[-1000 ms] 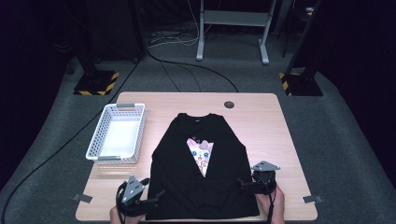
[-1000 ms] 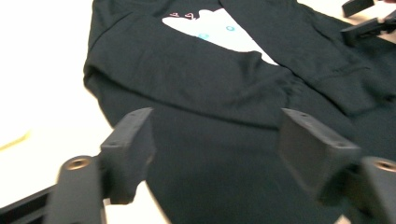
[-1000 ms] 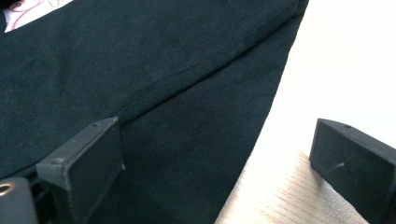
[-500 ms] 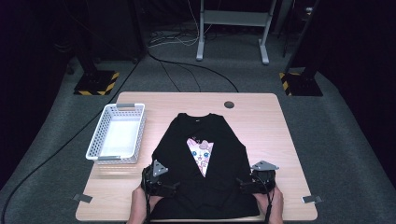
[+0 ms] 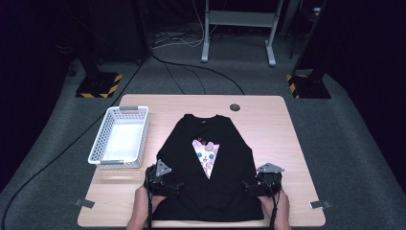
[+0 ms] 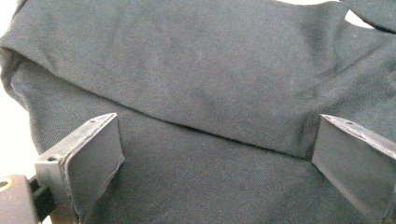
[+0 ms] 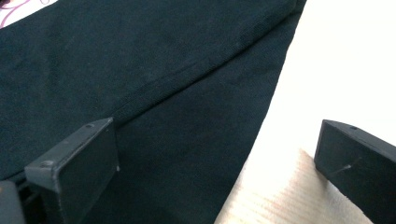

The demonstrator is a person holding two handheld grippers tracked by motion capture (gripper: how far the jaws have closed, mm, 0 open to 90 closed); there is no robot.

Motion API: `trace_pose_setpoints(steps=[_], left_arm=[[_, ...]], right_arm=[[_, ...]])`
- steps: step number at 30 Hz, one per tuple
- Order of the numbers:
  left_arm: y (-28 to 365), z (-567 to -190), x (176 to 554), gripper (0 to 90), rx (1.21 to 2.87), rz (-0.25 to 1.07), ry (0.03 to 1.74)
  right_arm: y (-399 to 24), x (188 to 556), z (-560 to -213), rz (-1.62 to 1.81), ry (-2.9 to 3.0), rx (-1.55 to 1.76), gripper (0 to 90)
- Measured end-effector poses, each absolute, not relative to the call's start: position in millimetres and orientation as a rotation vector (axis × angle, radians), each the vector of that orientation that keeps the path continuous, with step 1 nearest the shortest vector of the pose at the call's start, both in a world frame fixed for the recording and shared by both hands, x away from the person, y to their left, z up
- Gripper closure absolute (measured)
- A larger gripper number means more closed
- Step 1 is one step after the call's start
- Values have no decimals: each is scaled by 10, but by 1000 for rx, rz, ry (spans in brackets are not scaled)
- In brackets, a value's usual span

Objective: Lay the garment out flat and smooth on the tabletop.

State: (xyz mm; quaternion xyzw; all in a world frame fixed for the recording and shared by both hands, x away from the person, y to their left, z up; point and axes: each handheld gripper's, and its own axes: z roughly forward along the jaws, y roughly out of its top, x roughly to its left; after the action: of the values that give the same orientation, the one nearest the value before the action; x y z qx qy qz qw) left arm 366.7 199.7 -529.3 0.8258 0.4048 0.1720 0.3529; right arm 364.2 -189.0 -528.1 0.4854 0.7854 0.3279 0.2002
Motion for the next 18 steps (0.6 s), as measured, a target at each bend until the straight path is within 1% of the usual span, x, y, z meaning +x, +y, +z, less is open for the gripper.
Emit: trace_pose_setpoints(steps=[7,10,14,18], left_arm=[[1997,-5294,3658,22,2130,452,1059],[2000,-5293,3660,21,2127,453,1067],[2000,-5294,3660,21,2125,454,1070],[2001,-5295,3660,22,2123,453,1070]], right_arm=[[-1893,3672,-5257,903,2192,1394,0],[-1831,3580,-5161,961,2168,1386,0],[-1558,3439,-5005,1028,2224,1284,0],[-1171,3367,-4965,1030,2337,1180,7]])
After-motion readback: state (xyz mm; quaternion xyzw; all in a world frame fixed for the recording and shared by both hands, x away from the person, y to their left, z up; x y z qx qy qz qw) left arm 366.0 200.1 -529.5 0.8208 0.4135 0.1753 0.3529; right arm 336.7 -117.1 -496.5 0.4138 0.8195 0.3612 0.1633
